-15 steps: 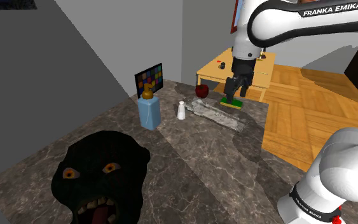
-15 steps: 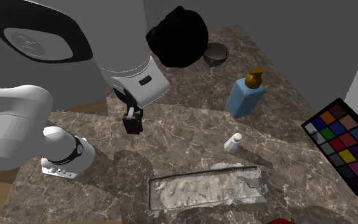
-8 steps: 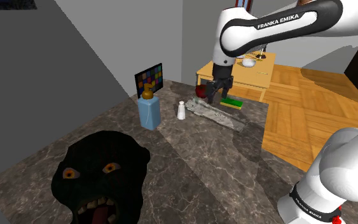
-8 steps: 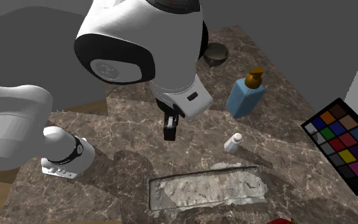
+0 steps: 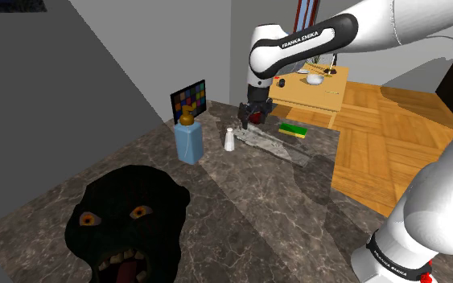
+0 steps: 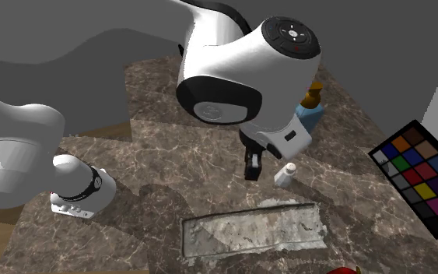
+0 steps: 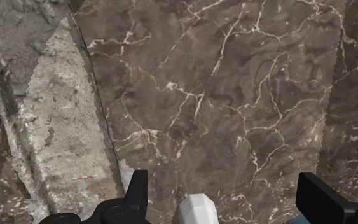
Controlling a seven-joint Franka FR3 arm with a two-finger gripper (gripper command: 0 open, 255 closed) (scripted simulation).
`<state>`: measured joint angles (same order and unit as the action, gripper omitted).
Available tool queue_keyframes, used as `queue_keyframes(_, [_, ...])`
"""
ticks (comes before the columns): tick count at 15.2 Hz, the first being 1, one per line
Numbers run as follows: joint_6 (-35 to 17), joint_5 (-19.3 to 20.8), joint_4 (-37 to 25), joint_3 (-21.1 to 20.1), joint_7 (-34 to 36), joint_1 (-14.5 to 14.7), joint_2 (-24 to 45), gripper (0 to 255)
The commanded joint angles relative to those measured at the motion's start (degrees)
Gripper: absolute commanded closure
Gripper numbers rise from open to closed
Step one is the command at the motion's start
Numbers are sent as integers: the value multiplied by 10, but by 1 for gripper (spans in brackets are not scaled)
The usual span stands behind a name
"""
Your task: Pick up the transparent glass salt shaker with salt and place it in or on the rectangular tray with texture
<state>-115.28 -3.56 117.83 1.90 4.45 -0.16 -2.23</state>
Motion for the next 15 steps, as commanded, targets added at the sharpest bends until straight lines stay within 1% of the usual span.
queue_keyframes(1, [-11,-4,-39,-1,6,1,47,0])
queue_keyframes(5, [-20,-11,-124,0,11,-1,135,0])
queue_keyframes(9, [-17,-18,-225,1,17,-4,226,0])
queue_keyframes(10, [-16,-18,-234,1,18,-4,233,0])
queue_keyframes(15, [-48,-20,-215,-1,17,-3,247,0])
